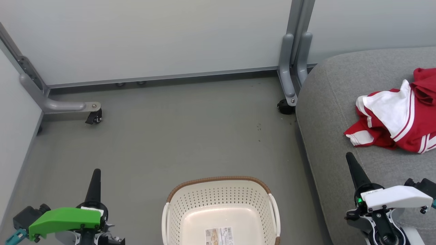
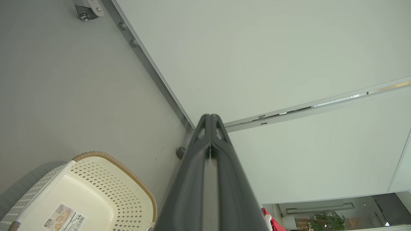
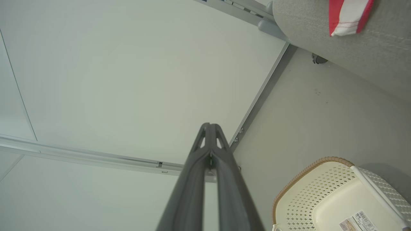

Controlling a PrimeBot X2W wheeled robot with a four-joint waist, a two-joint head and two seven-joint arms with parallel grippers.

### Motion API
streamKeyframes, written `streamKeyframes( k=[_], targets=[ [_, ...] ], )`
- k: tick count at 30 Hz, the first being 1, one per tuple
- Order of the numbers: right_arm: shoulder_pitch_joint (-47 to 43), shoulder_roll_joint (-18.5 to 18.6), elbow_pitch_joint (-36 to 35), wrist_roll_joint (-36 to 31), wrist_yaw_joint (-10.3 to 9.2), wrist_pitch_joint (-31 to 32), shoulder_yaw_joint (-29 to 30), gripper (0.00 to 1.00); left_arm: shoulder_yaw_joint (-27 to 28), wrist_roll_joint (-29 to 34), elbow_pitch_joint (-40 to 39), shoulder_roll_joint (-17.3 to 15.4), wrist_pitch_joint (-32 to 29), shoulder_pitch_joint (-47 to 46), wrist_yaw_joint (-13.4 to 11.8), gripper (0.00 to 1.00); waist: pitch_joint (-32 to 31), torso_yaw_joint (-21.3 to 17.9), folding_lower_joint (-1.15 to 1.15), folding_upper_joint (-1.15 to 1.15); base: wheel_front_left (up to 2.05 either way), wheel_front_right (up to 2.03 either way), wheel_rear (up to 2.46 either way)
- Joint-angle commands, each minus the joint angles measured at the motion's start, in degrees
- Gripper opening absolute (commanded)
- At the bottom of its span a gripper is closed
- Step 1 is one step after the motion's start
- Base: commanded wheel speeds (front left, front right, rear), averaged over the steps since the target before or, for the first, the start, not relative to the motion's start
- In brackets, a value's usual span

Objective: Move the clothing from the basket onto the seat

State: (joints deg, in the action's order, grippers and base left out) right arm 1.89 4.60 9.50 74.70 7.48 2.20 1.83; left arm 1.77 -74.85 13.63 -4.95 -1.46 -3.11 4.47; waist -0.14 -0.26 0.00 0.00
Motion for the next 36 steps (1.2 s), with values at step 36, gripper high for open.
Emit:
streamKeyframes(
  k=[36],
  targets=[
    [4.04,0.04,3.86,16.83,0.02,2.22,2.18,0.0,4.32,-15.08,0.38,1.7,-4.52,-3.25,2.78,0.0,0.26,0.21,0.0,0.0,0.0,0.0,0.0]
  ],
)
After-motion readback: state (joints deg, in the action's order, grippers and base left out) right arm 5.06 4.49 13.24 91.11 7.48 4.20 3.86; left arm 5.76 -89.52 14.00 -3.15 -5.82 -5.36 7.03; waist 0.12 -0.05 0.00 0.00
